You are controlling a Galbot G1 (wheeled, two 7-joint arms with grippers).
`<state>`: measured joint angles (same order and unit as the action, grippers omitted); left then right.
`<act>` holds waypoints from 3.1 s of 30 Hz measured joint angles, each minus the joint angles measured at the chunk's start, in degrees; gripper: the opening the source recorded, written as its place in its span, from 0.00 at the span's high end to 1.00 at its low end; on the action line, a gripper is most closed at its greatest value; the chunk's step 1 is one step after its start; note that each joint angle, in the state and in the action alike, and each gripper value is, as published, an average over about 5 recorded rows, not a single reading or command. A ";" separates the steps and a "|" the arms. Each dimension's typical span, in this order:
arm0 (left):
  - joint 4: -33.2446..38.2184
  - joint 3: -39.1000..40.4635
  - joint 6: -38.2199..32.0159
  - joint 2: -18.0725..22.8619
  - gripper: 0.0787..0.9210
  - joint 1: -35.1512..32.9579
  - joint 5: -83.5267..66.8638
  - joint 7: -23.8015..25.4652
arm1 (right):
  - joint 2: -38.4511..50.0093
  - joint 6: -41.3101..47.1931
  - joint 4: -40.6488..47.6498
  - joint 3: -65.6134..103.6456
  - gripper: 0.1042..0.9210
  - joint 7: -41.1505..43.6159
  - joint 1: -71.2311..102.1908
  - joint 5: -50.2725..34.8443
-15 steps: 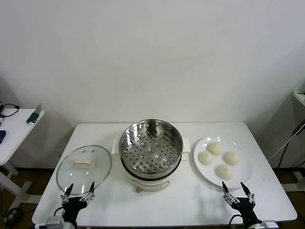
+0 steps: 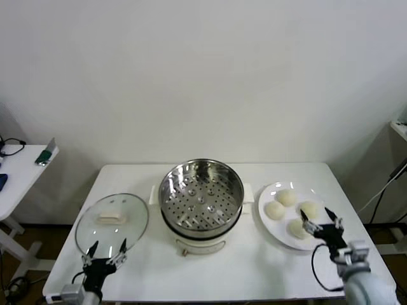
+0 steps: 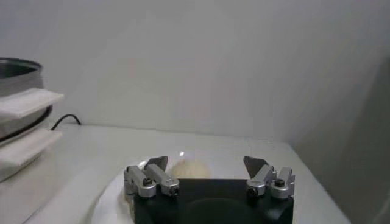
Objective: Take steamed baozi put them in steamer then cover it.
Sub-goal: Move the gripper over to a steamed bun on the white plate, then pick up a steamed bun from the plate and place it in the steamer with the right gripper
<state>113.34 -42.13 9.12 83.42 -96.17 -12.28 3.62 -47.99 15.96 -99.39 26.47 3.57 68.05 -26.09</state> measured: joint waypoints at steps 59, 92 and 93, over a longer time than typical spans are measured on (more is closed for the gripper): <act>-0.70 -1.08 -0.41 -2.26 0.12 0.33 -0.12 1.84 | -9.19 -11.35 60.41 -92.68 0.12 56.60 -79.92 20.22; -0.90 -0.94 0.22 -2.21 0.12 0.98 0.22 1.58 | -8.62 -15.71 58.05 -96.78 0.31 57.34 -86.45 18.74; -0.89 -0.87 0.22 -2.24 0.12 0.94 0.23 1.56 | -8.42 -16.46 57.00 -97.85 0.31 57.43 -88.05 18.28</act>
<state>112.45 -43.00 9.34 81.18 -95.23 -12.05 5.18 -56.41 -0.50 -42.39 -71.38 61.00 -20.00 -7.81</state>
